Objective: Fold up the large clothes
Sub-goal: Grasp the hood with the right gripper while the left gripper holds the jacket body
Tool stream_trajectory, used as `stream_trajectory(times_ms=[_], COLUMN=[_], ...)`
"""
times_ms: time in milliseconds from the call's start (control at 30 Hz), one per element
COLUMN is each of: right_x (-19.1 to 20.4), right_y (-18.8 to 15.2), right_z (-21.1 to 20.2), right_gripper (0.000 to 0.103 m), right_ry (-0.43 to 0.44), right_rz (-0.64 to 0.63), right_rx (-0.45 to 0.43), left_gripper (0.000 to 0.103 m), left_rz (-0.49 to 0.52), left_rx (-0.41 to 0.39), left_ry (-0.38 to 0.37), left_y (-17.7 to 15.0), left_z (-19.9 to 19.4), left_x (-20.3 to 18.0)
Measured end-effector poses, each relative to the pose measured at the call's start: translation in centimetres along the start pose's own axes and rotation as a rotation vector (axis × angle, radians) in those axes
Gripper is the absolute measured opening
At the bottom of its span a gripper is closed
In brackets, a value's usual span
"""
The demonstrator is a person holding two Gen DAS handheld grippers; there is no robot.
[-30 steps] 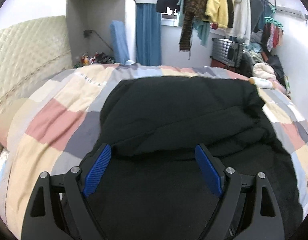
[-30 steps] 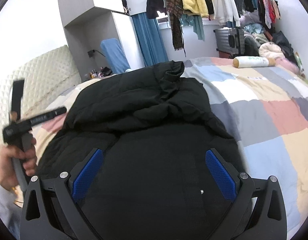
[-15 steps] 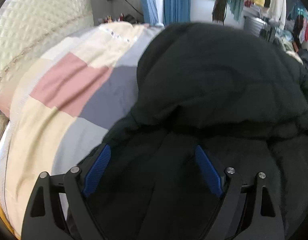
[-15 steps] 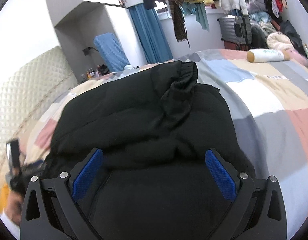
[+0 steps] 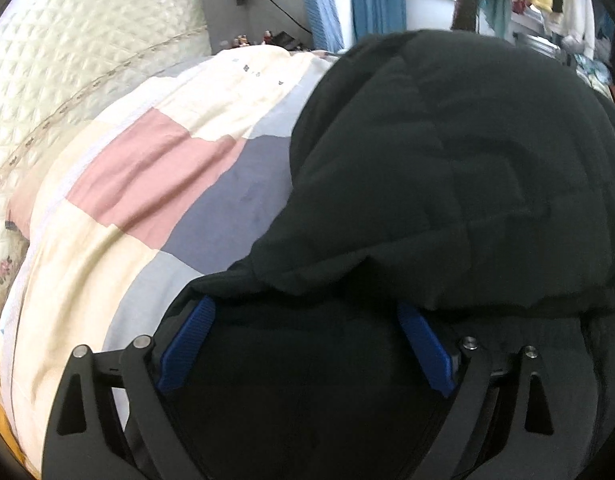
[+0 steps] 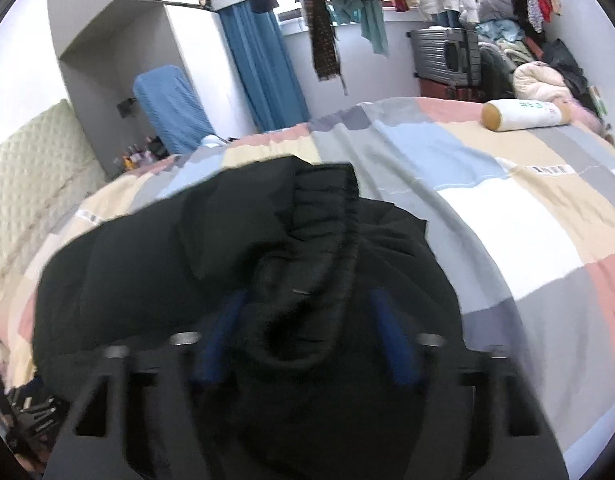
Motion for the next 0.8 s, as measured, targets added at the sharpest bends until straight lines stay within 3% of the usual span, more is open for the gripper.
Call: stream_trajectory(times_ms=[67, 133, 367, 533, 600, 700, 800], right_x=[1.6, 3.2, 10.5, 14.1, 14.8, 15.1, 14.7], right_y=[0.6, 1.4, 4.8, 7.2, 7.8, 8.7, 9.0], right_z=[-1.2, -2.2, -7.5, -9.9, -10.9, -12.4, -13.1], right_gripper=[0.019, 0.016, 0.013, 0.013, 0.013, 0.013, 0.013], right_ry=[0.014, 0.043, 0.173, 0.26, 0.283, 0.315, 0.317], right_rz=[-0.056, -0.095, -0.178, -0.165, -0.169, -0.144, -0.133], right_rx=[-0.021, -0.043, -0.103, -0.094, -0.107, -0.126, -0.145], left_gripper=[0.093, 0.093, 0.093, 0.093, 0.093, 0.093, 0.093], left_rz=[-0.022, -0.048, -0.068, -0.075, -0.123, -0.202, -0.327], left_rx=[-0.002, -0.008, -0.077, -0.03, -0.025, -0.075, -0.121], left_ry=[0.004, 0.007, 0.049, 0.04, 0.037, 0.075, 0.065], left_y=[0.2, 0.3, 1.8, 1.7, 1.6, 2.6, 3.4], left_z=[-0.1, -0.2, -1.5, 0.2, 0.2, -0.4, -1.3], left_x=[0.3, 0.8, 2.7, 3.5, 4.6, 7.1, 9.6])
Point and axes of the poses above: each gripper's, at about its wrist camera, not at the fingertips, and z roughly the way its jaws point, x to its left, y to its top, the point moved 8 cm from there along z, roughly the way its jaws point, and after that the axes turned 8 degrees about -x, right-handed, at the moved point
